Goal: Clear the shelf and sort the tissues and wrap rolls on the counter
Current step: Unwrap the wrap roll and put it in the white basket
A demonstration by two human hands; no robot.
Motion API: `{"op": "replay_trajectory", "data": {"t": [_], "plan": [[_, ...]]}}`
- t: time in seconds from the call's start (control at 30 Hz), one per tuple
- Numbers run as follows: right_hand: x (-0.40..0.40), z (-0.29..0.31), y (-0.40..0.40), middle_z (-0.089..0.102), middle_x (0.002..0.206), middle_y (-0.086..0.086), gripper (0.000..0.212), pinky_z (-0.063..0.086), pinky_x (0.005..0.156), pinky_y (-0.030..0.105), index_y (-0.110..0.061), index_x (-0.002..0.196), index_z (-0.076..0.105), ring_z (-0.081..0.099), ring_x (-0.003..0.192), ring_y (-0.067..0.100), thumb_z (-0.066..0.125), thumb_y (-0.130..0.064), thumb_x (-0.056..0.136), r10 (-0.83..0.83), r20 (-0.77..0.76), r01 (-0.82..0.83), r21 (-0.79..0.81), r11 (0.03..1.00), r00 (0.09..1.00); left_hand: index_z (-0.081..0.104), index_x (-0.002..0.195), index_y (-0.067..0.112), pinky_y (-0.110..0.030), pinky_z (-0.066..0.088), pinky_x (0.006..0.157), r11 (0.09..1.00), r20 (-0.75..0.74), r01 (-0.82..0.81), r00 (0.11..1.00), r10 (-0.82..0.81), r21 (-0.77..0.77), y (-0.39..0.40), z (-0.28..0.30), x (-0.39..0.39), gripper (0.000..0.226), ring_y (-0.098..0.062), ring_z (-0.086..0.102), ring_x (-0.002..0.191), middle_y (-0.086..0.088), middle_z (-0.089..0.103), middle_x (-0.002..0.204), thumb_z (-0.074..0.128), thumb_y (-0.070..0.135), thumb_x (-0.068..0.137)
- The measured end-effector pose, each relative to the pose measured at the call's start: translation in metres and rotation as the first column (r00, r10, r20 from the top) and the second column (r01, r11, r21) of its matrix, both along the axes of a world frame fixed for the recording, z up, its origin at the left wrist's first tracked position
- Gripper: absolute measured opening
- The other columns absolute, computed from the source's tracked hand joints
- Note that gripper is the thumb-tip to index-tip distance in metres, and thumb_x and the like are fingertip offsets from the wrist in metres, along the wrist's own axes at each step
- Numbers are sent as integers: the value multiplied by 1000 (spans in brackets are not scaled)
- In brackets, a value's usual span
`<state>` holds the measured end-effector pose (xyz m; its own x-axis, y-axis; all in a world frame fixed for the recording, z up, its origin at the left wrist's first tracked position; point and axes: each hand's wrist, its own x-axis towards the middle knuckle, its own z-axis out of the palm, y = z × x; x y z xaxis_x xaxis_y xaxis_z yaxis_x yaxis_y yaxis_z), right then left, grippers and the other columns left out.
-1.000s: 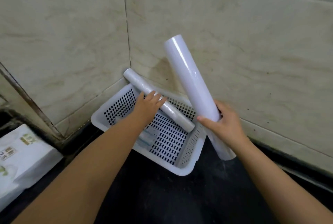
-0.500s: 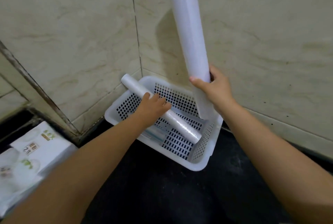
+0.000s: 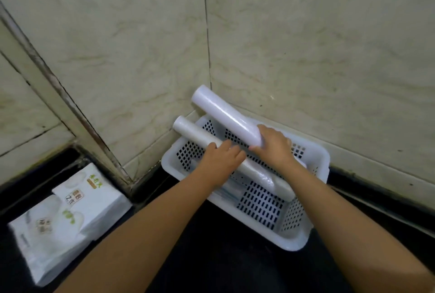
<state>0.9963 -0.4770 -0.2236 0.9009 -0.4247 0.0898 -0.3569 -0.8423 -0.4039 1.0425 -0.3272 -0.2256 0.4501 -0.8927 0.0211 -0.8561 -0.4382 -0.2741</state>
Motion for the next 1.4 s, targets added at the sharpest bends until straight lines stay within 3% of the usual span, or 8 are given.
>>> {"op": "replay_trajectory", "data": {"t": [0.23,0.37,0.43,0.53,0.7,1.0,1.2,1.4], "plan": [[-8,-15,-8,52,133,10,46,32,96,35,-12,132,45,40,120,28,56,-22,88,104,30,-101,-106,989,994,44,124,7,-39,45,86,999,-35,28,999,-27,38,-5,6,-5,39,-29,44,121,-11,48,129,54,5,86],[-18,2,-18,56,128,11,33,38,91,34,-7,118,57,45,120,30,47,-4,87,193,10,-189,-152,970,981,66,96,16,-25,51,63,999,52,30,998,-30,15,-15,22,-8,35,-15,64,93,0,69,97,79,22,64],[-31,10,-27,58,125,9,32,39,96,35,-9,117,59,46,117,26,43,-7,89,194,-100,-210,-194,958,976,51,116,9,-32,46,76,999,-19,5,1000,-4,46,-25,16,-3,32,-24,50,113,-8,56,119,58,7,85],[-60,13,-34,62,109,7,27,37,86,32,-10,104,63,50,106,24,41,-17,91,172,-236,-241,-305,922,956,42,122,7,-34,42,77,998,-60,-14,998,17,54,-36,15,1,37,-28,41,119,-12,47,126,49,-2,87],[-104,8,-39,65,87,17,24,26,69,27,3,83,66,57,88,29,47,-12,89,111,-136,-139,-220,966,984,40,123,5,-34,46,77,998,-102,-53,993,55,30,-43,12,-2,41,-30,40,120,-17,46,125,52,-4,85],[-108,14,-27,60,106,19,30,37,87,33,1,109,59,51,102,28,42,-17,93,56,-102,-72,-156,985,993,25,140,4,-41,40,102,981,-148,-139,976,159,137,-34,32,-36,63,-33,13,143,-21,14,153,57,3,86],[-157,52,-2,56,117,18,35,42,92,34,-3,120,53,50,109,30,45,-18,89,7,-169,-29,-126,992,986,41,128,10,-38,41,97,983,-71,-43,996,56,180,-1,73,-84,44,-27,38,125,-12,41,134,55,10,87],[-246,89,45,51,128,15,41,42,99,38,-6,128,48,43,121,30,47,-21,90,-89,-201,63,-129,990,976,45,126,12,-38,37,101,989,-143,-42,988,63,143,45,101,-143,36,-26,43,122,-10,46,132,50,17,91]]}}
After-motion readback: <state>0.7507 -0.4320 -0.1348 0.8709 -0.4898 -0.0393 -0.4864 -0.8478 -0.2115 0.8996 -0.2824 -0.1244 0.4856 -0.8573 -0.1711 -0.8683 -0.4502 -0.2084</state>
